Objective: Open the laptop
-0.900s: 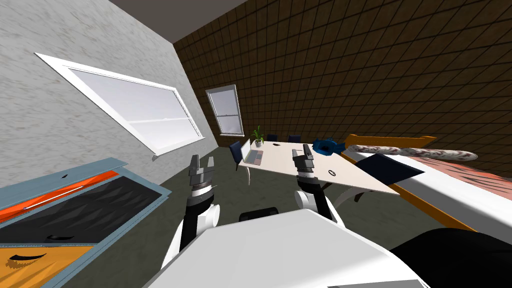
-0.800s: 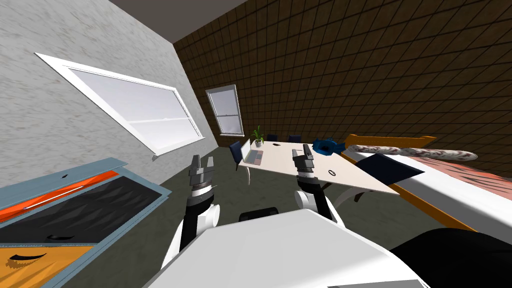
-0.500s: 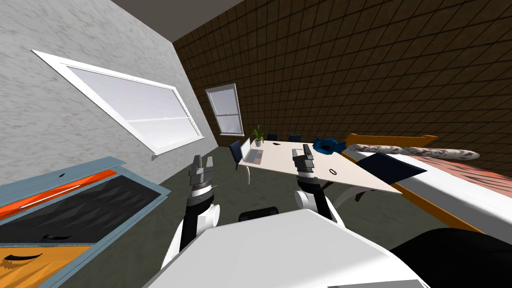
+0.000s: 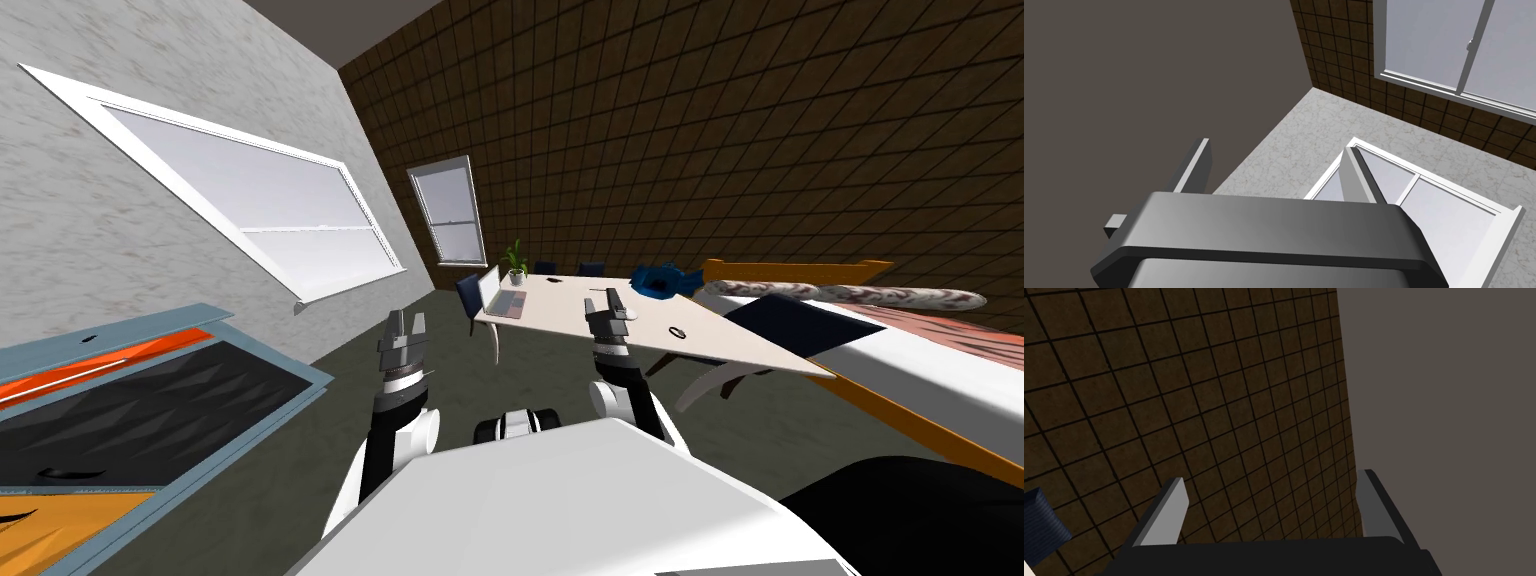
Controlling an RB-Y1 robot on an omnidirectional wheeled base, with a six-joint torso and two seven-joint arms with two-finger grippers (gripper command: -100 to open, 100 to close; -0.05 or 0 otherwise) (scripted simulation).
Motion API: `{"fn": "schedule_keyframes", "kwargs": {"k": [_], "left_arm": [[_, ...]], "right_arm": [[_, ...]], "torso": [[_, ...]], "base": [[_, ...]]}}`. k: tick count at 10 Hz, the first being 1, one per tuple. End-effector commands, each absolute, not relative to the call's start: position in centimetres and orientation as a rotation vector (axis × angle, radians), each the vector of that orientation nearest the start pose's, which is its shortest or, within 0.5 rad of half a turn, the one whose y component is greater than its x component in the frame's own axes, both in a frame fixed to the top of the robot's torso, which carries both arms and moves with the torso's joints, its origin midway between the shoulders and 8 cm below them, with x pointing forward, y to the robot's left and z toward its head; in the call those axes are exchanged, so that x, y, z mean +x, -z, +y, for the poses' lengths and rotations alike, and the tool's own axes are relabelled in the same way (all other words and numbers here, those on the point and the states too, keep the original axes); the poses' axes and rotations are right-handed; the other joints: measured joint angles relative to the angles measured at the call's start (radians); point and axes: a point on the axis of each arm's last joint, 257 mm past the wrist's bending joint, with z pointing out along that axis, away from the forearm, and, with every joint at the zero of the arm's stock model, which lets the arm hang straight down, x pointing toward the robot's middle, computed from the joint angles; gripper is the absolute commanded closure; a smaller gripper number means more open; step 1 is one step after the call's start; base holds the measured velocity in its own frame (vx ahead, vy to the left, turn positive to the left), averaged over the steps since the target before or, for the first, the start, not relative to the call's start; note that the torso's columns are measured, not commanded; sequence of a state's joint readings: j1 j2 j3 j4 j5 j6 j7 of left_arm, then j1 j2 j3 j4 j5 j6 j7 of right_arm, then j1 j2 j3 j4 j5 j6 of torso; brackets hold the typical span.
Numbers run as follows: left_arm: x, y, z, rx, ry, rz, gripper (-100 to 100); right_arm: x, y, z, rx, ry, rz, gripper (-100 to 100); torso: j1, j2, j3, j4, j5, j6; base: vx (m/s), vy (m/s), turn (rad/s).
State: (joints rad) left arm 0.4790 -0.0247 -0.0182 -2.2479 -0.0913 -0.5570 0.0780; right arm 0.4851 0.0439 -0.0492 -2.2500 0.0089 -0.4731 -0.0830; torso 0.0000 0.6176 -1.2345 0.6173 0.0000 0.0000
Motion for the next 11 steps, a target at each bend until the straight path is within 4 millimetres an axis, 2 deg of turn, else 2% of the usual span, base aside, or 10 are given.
{"fn": "schedule_keyframes", "kwargs": {"k": [1, 3, 6, 11], "left_arm": [[34.4, -2.7, 26.1, -0.613, 1.356, 0.599, 0], [34.4, -2.7, 26.1, -0.613, 1.355, 0.599, 0], [34.4, -2.7, 26.1, -0.614, 1.355, 0.6, 0], [34.4, -2.7, 26.1, -0.614, 1.356, 0.599, 0]], "right_arm": [[35.4, -0.7, -29.8, 0.712, -1.291, 0.641, -100], [35.6, -0.3, -29.8, 0.687, -1.262, 0.69, -100], [36.2, 1.6, -30.4, 0.62, -1.129, 0.84, -100], [37.1, 6.0, -33.9, 0.507, -0.807, 1.085, -100]], "torso": [[0.0, 0.074, -0.148, 0.074, 0.0, 0.0], [0.004, 0.116, -0.237, 0.116, 0.001, 0.0], [0.001, 0.119, -0.242, 0.12, 0.0, 0.0], [0.0, 0.122, -0.241, 0.121, 0.0, 0.0]], "base": [[0.026, 0.03, -0.013], [0.029, 0.08, -0.016], [0.068, 0.113, -0.026], [0.104, 0.22, -0.033]]}}
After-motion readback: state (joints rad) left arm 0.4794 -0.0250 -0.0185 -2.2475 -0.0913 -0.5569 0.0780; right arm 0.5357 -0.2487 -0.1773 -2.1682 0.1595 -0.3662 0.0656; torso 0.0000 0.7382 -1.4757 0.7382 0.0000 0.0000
